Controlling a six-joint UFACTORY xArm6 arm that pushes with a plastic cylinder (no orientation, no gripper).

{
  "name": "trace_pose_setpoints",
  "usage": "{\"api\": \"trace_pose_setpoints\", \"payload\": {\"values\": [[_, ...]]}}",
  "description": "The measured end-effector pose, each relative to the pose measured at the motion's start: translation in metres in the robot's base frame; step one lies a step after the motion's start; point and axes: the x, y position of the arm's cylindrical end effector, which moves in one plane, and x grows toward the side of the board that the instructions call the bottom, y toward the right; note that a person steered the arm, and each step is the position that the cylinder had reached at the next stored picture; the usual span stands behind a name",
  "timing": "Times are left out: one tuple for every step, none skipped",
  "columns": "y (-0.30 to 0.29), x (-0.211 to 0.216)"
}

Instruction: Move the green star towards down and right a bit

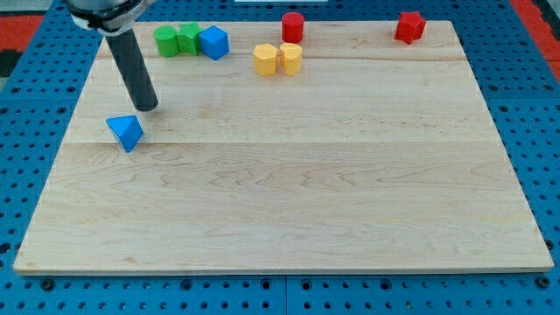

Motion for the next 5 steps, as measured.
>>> {"api": "trace_pose_setpoints", "payload": {"values": [[-0.040, -0.042], [-0.088, -0.074], [-0.076, -0.127], [0.001, -0.165], [0.060, -0.171]]}}
